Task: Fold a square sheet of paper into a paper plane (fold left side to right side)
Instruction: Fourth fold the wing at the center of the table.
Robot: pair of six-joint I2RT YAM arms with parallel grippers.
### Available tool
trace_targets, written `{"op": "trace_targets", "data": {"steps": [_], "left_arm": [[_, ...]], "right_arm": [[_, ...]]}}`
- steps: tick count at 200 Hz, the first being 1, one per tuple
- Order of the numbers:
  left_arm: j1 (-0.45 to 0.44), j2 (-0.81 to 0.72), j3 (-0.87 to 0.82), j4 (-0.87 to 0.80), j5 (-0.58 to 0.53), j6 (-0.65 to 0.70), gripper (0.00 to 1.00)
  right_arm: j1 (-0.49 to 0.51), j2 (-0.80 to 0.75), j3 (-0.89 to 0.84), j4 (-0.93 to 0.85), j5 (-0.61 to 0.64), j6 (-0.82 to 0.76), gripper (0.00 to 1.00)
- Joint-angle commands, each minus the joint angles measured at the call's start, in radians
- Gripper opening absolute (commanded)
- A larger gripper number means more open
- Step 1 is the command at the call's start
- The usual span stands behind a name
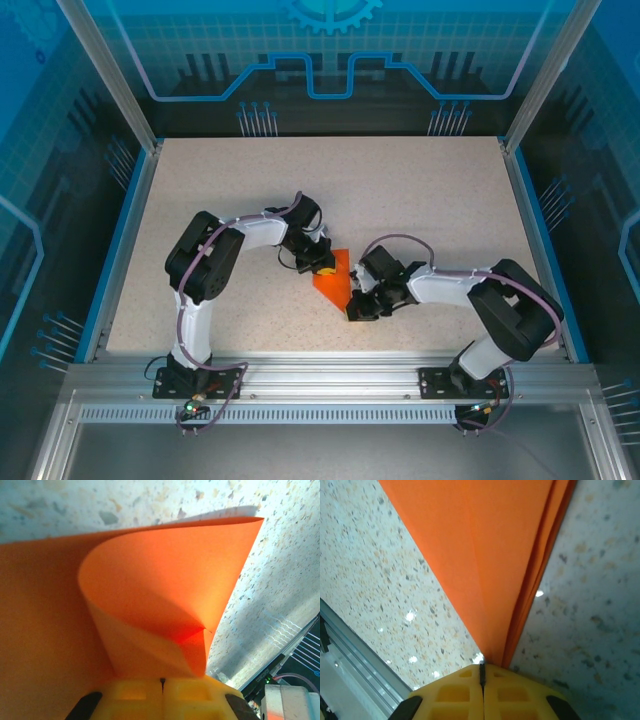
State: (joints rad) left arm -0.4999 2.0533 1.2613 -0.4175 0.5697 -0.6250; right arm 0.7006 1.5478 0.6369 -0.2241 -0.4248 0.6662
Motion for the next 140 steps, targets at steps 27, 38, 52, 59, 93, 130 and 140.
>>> {"op": "trace_targets", "data": {"steps": [27, 38, 52, 59, 93, 130, 140], "left_arm": [[0.001, 0.07, -0.022, -0.092, -0.131, 0.018, 0.0], [0.002, 0.067, -0.023, -0.09, -0.131, 0.016, 0.0], [0.003, 0.068, -0.027, -0.086, -0.13, 0.015, 0.0], [0.003, 0.068, -0.028, -0.084, -0.131, 0.014, 0.0], [0.001, 0.07, -0.029, -0.079, -0.125, 0.011, 0.0], [0.001, 0.069, -0.027, -0.079, -0.12, 0.011, 0.01], [0.0, 0.067, -0.028, -0.079, -0.12, 0.011, 0.0]], "right_arm": [[0.017, -0.116, 0.012, 0.025, -0.074, 0.005, 0.05], [0.01, -0.129, 0.021, 0.042, -0.062, 0.014, 0.05], [-0.005, -0.123, 0.034, 0.057, -0.035, 0.029, 0.05], [-0.016, -0.113, 0.042, 0.066, -0.023, 0.037, 0.05], [-0.043, -0.02, 0.088, 0.091, 0.022, 0.062, 0.04], [-0.047, 0.067, 0.111, 0.091, 0.056, 0.091, 0.04], [-0.051, 0.075, 0.104, 0.093, 0.066, 0.104, 0.04]]}}
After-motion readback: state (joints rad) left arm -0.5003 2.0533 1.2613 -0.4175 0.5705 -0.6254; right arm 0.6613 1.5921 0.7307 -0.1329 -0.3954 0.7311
